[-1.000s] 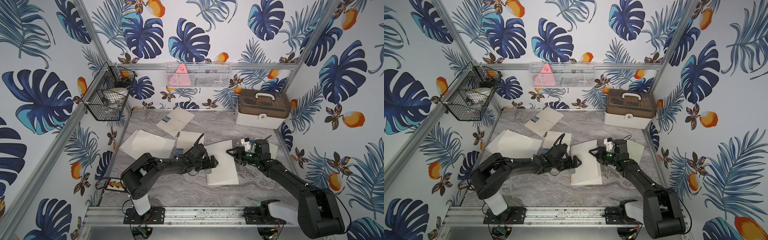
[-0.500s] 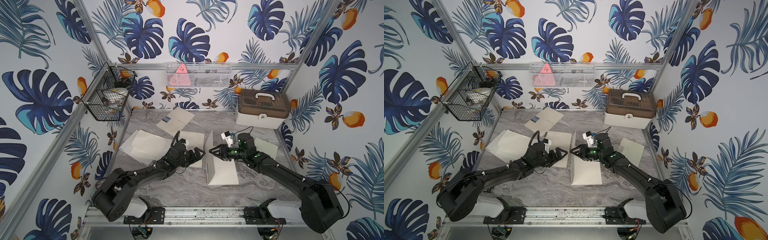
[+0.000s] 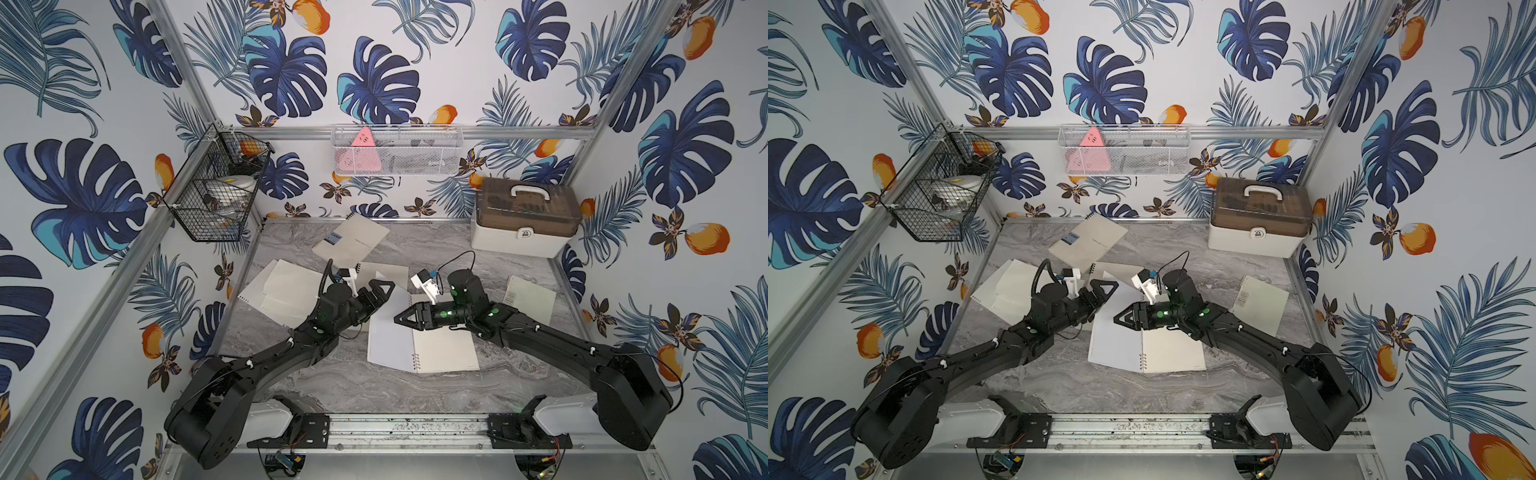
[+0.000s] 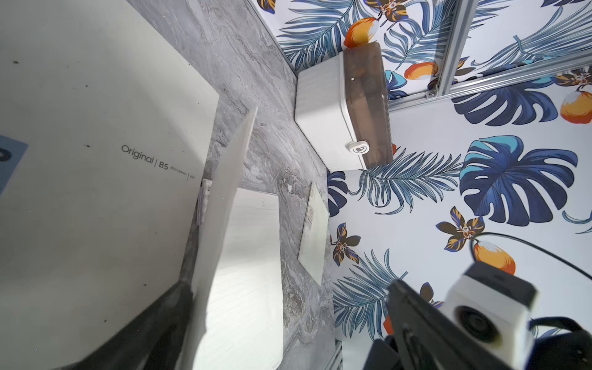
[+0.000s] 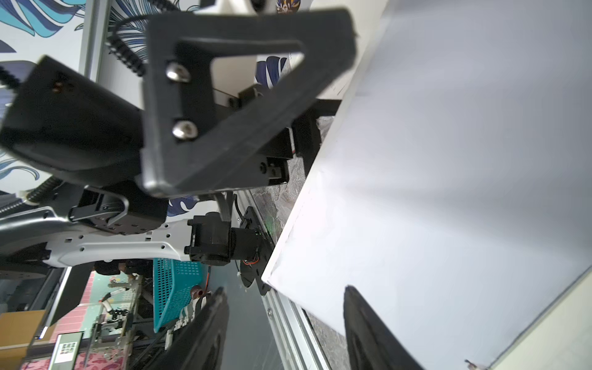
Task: Tear off pages from different notebooks
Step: Tear off the paper from the notebook.
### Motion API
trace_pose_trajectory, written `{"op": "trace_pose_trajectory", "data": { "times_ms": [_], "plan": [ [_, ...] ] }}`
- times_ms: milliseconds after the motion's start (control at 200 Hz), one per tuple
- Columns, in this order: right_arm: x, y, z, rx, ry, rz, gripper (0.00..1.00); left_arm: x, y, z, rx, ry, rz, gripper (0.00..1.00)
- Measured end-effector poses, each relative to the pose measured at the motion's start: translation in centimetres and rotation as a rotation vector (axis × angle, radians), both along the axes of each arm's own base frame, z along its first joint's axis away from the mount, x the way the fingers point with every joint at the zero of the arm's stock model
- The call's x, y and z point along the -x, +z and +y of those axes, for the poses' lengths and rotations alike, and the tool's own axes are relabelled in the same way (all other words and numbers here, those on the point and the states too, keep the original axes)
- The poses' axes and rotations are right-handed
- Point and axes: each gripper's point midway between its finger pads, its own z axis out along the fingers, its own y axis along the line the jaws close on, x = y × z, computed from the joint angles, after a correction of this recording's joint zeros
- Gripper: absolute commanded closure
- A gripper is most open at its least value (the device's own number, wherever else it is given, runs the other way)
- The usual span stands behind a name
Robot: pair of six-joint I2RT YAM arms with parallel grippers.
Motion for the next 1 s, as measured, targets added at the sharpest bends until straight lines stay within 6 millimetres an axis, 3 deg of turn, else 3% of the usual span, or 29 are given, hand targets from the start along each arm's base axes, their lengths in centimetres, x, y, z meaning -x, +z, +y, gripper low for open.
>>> {"op": "trace_pose_trajectory", "data": {
  "times_ms": [85,155,290,335,390,500,666,1001],
  "plan": [
    [-0.6,0.4,-1.6,0.038,-0.06,-0.046,0.36,-0.2,-0.3,0.2,-0.001,0.001,0.008,0.07],
    [-2.5,-0.6,-4.5,0.122,-0.187,-0.064,0.36,-0.2,-0.3,0.3,0.001,-0.002,0.011,0.11],
    [-6.6,-6.4,-13.9,0.368,-0.498,0.055,0.38,-0.1,-1.1,1.1,-0.031,-0.001,0.038,0.18],
    [-6.8,-8.4,-16.5,0.44,-0.558,0.11,0.39,0.0,-1.6,1.3,-0.048,0.0,0.057,0.2],
    [-6.0,-10.3,-18.1,0.5,-0.577,0.171,0.42,0.1,-2.1,1.5,-0.068,-0.007,0.073,0.23],
    [-5.1,-12.4,-19.5,0.567,-0.583,0.23,0.47,0.2,-2.9,1.7,-0.105,-0.023,0.099,0.24],
    [-4.2,-14.1,-19.9,0.605,-0.569,0.277,0.48,0.5,-4.4,1.9,-0.13,-0.03,0.151,0.22],
    [-3.5,-15.5,-20.6,0.638,-0.564,0.306,0.54,0.4,-5.1,2.0,-0.146,-0.046,0.167,0.21]
  ]
}}
